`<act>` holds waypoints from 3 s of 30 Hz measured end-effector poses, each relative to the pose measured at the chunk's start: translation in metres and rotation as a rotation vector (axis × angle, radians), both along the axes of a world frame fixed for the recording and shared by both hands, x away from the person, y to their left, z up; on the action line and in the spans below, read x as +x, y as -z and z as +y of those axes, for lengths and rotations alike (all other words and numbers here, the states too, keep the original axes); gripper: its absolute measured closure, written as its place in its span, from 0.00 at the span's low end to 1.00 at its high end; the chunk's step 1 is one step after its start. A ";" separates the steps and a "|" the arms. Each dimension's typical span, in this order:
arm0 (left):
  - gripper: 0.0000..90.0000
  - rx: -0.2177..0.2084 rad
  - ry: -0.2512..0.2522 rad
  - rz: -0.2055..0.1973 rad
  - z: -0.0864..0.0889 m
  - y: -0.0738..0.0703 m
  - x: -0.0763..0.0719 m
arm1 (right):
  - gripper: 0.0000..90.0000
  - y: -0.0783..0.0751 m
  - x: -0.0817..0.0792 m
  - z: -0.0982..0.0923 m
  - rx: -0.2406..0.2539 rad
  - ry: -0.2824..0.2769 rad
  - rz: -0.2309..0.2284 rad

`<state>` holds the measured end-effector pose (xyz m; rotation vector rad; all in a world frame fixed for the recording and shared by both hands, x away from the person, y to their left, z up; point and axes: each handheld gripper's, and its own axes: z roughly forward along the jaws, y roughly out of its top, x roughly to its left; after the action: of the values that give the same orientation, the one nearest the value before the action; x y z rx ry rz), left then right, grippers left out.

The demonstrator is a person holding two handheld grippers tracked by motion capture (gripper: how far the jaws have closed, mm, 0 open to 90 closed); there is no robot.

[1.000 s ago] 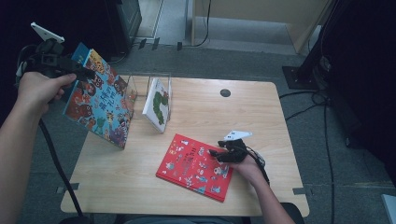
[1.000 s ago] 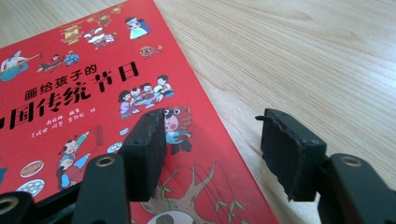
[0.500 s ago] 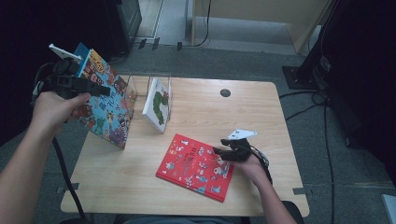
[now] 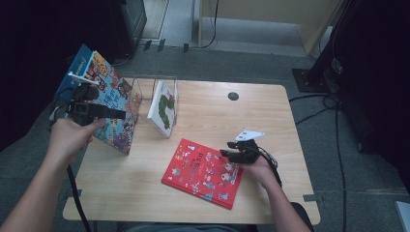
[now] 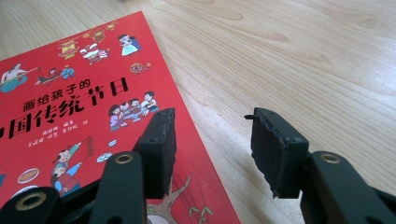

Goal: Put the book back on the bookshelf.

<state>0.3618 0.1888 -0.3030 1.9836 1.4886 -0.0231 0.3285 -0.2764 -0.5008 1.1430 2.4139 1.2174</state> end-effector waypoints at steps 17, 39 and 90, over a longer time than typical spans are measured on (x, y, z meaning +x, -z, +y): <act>0.58 0.000 0.031 -0.034 -0.024 0.046 -0.026 | 0.69 0.002 0.003 -0.002 -0.007 -0.007 0.025; 0.74 -0.004 0.062 -0.029 -0.048 0.095 -0.058 | 0.75 0.005 0.004 -0.001 -0.002 -0.025 0.049; 1.00 0.013 0.152 0.010 -0.090 0.174 -0.109 | 1.00 0.007 0.004 -0.004 -0.042 -0.010 0.050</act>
<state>0.2529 0.0987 -0.4767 2.1058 1.3445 -0.0883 0.3330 -0.2802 -0.5081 1.1640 2.4728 1.1482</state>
